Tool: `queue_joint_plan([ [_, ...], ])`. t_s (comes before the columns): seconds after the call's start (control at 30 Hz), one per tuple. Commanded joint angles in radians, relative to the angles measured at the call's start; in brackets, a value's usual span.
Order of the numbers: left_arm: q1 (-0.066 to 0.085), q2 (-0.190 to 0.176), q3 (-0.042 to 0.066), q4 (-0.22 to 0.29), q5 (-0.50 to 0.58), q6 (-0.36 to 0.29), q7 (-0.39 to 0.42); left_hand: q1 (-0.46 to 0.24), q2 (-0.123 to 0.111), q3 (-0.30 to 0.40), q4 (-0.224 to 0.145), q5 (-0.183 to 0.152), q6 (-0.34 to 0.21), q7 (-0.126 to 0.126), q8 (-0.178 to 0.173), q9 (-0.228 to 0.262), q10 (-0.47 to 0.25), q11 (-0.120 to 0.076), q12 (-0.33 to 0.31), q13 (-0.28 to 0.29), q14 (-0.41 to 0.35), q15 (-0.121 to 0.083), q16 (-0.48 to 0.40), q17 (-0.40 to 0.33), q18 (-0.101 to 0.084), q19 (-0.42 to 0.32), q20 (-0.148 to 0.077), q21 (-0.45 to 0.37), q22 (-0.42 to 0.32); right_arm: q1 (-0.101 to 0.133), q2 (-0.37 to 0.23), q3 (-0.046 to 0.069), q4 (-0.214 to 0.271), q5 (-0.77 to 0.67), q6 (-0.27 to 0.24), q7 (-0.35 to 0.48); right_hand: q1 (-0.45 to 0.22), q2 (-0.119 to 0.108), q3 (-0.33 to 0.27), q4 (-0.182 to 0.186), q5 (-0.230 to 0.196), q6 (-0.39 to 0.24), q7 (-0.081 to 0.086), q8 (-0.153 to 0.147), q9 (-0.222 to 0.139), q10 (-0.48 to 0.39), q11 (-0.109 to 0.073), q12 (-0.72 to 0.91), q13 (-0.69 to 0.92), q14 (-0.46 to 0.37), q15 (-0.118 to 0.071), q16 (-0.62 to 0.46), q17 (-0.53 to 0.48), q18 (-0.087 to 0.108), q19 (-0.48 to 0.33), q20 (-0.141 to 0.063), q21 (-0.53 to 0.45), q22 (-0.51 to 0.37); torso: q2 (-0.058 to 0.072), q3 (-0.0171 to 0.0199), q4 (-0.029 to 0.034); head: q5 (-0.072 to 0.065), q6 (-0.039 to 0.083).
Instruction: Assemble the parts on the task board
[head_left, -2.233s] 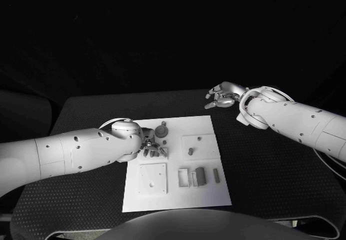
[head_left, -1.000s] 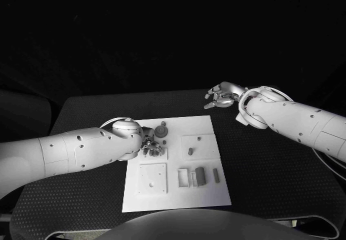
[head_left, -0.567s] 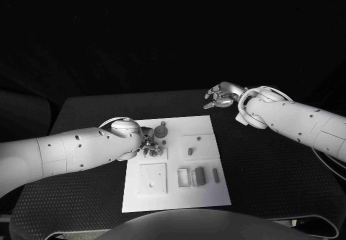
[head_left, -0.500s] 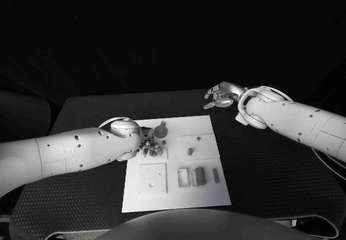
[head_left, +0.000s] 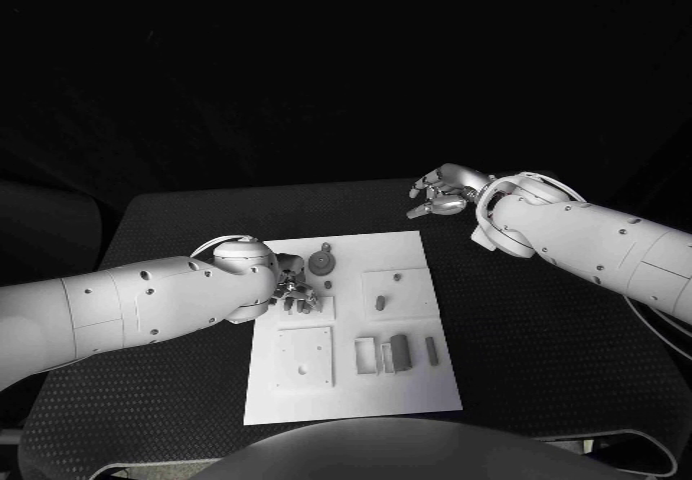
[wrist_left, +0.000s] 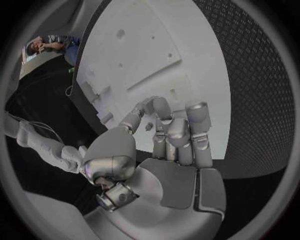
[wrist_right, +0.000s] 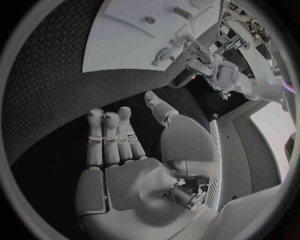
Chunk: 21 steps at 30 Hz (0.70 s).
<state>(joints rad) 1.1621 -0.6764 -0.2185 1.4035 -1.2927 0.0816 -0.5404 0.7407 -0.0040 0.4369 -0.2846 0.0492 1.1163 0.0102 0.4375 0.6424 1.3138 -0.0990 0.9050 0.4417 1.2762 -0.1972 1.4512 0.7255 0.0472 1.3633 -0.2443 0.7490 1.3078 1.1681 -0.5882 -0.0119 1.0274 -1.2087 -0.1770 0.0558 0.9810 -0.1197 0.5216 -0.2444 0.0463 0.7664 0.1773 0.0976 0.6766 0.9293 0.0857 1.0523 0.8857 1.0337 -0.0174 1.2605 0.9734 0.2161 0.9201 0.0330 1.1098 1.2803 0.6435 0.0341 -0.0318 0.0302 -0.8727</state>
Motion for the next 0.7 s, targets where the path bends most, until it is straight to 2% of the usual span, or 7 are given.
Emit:
queue_joint_plan([
  [0.03, -0.003, -0.003, -0.003, -0.003, 0.005, 0.012, -0.007, -0.016, -0.029, -0.003, 0.012, -0.001, 0.001, 0.009, 0.006, 0.001, 0.001, 0.009, -0.003, 0.002, 0.006, -0.001, -0.005, 0.001, 0.052, 0.009, -0.002, 0.001, 0.013, 0.0, 0.0, 0.0, 0.001, -0.008, 0.012, 0.001, -0.008, -0.002, -0.003, 0.004, 0.002, -0.012, 0.021, 0.005, -0.001, -0.005, -0.001, 0.004, -0.002, 0.0, -0.007, 0.002, -0.001, 0.046, -0.002, -0.007, -0.002, -0.001, 0.0, 0.0, -0.0002, 0.002, 0.0],
  [0.17, -0.003, -0.005, -0.003, -0.003, 0.005, 0.006, -0.011, -0.026, -0.031, 0.004, 0.027, -0.001, 0.003, 0.008, 0.008, 0.0, 0.002, 0.007, -0.004, 0.003, 0.007, -0.003, -0.004, 0.002, 0.052, 0.011, -0.004, 0.001, 0.013, 0.0, 0.0, 0.0, 0.001, -0.008, 0.013, 0.0, -0.008, -0.002, -0.004, 0.005, 0.002, -0.012, 0.021, 0.005, -0.001, -0.005, -0.001, 0.004, -0.002, 0.0, -0.007, 0.002, -0.001, 0.046, -0.002, -0.007, -0.002, -0.001, 0.0, 0.0003, -0.0001, 0.002, 0.0],
  [0.27, -0.003, -0.008, -0.003, -0.002, 0.022, -0.002, -0.007, -0.017, -0.002, 0.017, 0.03, -0.001, 0.003, 0.007, 0.009, 0.0, 0.003, 0.006, -0.004, 0.004, 0.007, -0.003, -0.004, 0.003, 0.053, 0.012, -0.005, 0.001, 0.013, 0.0, 0.0, 0.0, 0.001, -0.008, 0.013, 0.0, -0.009, -0.002, -0.004, 0.005, 0.002, -0.012, 0.021, 0.006, -0.001, -0.005, -0.001, 0.004, -0.002, 0.0, -0.007, 0.002, -0.001, 0.046, -0.002, -0.007, -0.002, -0.001, 0.0, 0.0005, -0.0001, 0.003, 0.0],
  [0.37, -0.003, -0.015, -0.004, 0.001, 0.064, -0.024, -0.009, 0.002, 0.026, 0.025, 0.014, -0.001, 0.002, 0.008, 0.011, 0.0, 0.003, 0.007, -0.003, 0.006, 0.007, -0.003, -0.003, 0.004, 0.051, 0.012, -0.004, 0.003, 0.015, 0.0, 0.0, 0.0, 0.001, -0.009, 0.016, -0.002, -0.009, -0.003, -0.004, 0.005, 0.002, -0.012, 0.021, 0.006, -0.001, -0.005, -0.001, 0.004, -0.002, 0.0, -0.007, 0.002, -0.001, 0.046, -0.002, -0.007, -0.002, -0.001, 0.0, 0.0004, -0.0005, 0.003, 0.0],
  [0.53, -0.003, -0.037, -0.007, 0.009, 0.125, -0.117, 0.0, 0.02, 0.062, 0.027, -0.004, -0.001, -0.005, 0.011, 0.01, -0.002, -0.003, 0.011, -0.008, 0.006, 0.004, 0.001, -0.007, 0.003, 0.047, 0.005, -0.001, 0.001, 0.016, 0.0, -0.002, 0.0, 0.002, -0.01, 0.016, -0.003, -0.009, -0.003, -0.004, 0.005, 0.002, -0.012, 0.021, 0.006, -0.001, -0.005, -0.001, 0.004, -0.002, 0.0, -0.007, 0.002, -0.001, 0.046, -0.002, -0.007, -0.002, -0.001, 0.0, 0.001, 0.0001, 0.004, 0.0],
  [0.63, -0.003, -0.048, -0.009, 0.016, 0.146, -0.132, 0.002, 0.033, 0.077, 0.027, -0.008, -0.001, -0.007, 0.012, 0.01, -0.002, -0.003, 0.012, -0.009, 0.006, 0.003, 0.002, -0.009, 0.003, 0.047, 0.002, -0.001, 0.001, 0.016, 0.0, -0.003, 0.0, 0.002, -0.01, 0.017, -0.003, -0.009, -0.003, -0.004, 0.005, 0.002, -0.012, 0.021, 0.006, -0.001, -0.006, -0.001, 0.004, -0.002, 0.0, -0.007, 0.002, -0.001, 0.046, -0.002, -0.007, -0.002, -0.001, 0.0, 0.0006, -0.0002, 0.004, 0.0],
  [0.7, -0.003, -0.052, -0.011, 0.021, 0.151, -0.133, 0.002, 0.049, 0.078, 0.024, -0.008, -0.001, -0.008, 0.013, 0.011, -0.002, -0.004, 0.012, -0.01, 0.007, 0.003, 0.002, -0.01, 0.003, 0.046, 0.001, -0.002, 0.002, 0.017, 0.0, -0.003, 0.0, 0.002, -0.01, 0.017, -0.004, -0.009, -0.003, -0.004, 0.005, 0.002, -0.012, 0.021, 0.006, -0.001, -0.006, -0.001, 0.004, -0.002, 0.0, -0.007, 0.002, -0.001, 0.046, -0.002, -0.007, -0.002, -0.001, 0.0, 0.0004, 0.0, 0.004, 0.0],
])
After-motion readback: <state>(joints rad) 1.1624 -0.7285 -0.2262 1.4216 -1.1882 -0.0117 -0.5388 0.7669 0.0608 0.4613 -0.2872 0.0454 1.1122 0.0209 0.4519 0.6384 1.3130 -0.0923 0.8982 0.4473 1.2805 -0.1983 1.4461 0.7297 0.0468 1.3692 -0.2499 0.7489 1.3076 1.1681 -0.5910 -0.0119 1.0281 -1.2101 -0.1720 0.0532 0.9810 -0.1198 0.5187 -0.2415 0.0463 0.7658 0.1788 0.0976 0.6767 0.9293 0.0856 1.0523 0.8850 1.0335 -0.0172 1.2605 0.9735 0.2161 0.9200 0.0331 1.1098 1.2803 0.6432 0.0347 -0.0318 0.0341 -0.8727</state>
